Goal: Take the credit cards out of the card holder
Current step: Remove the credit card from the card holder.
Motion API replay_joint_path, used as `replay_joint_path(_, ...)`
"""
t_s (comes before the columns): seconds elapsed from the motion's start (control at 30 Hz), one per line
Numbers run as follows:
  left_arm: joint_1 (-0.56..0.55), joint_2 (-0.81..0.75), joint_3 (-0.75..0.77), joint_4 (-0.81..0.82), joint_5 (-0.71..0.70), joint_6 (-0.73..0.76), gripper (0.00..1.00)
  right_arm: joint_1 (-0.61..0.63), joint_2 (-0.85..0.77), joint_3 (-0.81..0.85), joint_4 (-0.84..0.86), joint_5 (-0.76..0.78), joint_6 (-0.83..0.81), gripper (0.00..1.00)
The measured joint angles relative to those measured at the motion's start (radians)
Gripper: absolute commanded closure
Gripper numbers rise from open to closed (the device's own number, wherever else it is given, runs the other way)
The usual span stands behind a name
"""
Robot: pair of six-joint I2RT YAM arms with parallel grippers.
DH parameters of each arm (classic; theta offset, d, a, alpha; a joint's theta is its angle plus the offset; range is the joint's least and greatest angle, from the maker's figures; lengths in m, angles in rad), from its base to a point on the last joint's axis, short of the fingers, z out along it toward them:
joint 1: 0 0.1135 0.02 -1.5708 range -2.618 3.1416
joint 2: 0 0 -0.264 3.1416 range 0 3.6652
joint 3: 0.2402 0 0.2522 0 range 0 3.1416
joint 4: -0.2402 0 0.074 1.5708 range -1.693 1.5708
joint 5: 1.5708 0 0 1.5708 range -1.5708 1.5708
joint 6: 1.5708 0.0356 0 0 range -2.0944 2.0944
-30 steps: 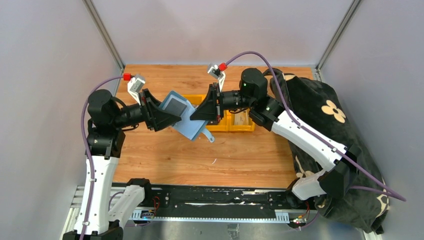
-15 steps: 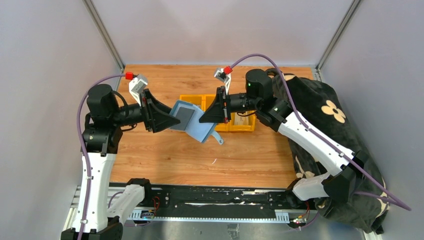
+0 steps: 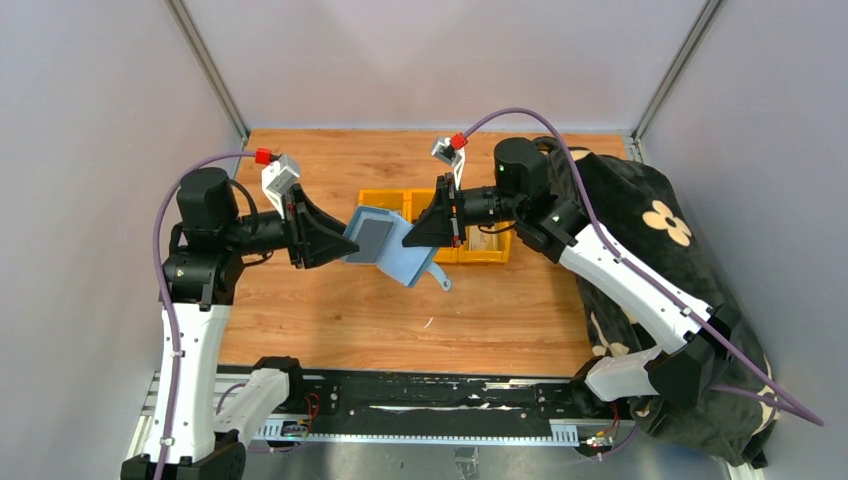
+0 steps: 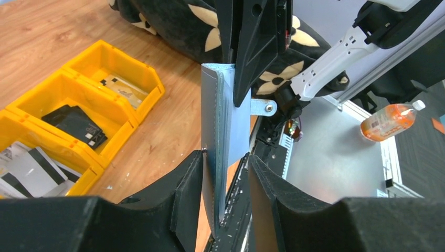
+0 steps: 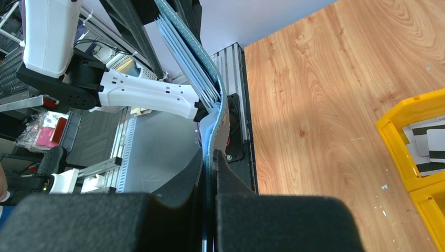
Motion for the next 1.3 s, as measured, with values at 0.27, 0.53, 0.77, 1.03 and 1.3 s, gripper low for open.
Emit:
replay_joint_path(0.27, 0.0, 0.026, 0.067, -0.098, -0.011, 0.098, 0.66, 0.0, 0.0, 0.0, 0.0, -0.004, -0.003, 1.0)
replay_joint_path(0.53, 0.001, 0.038, 0.085, -0.145, -0.027, 0.152, 0.75, 0.0, 0.0, 0.0, 0.0, -0.014, -0.005, 1.0)
replay_joint_path(0.77, 0.001, 0.042, 0.107, -0.166, -0.027, 0.166, 0.75, 0.0, -0.001, 0.0, 0.0, -0.024, -0.01, 1.0)
replay_joint_path(1.03, 0.001, 0.047, 0.122, -0.175, -0.03, 0.185, 0.77, -0.001, -0.005, 0.0, 0.0, -0.031, -0.018, 1.0)
replay_joint_path(1.3, 0.001, 0.045, 0.122, -0.179, -0.055, 0.209, 0.81, -0.003, -0.014, -0.008, 0.021, -0.048, -0.014, 1.0)
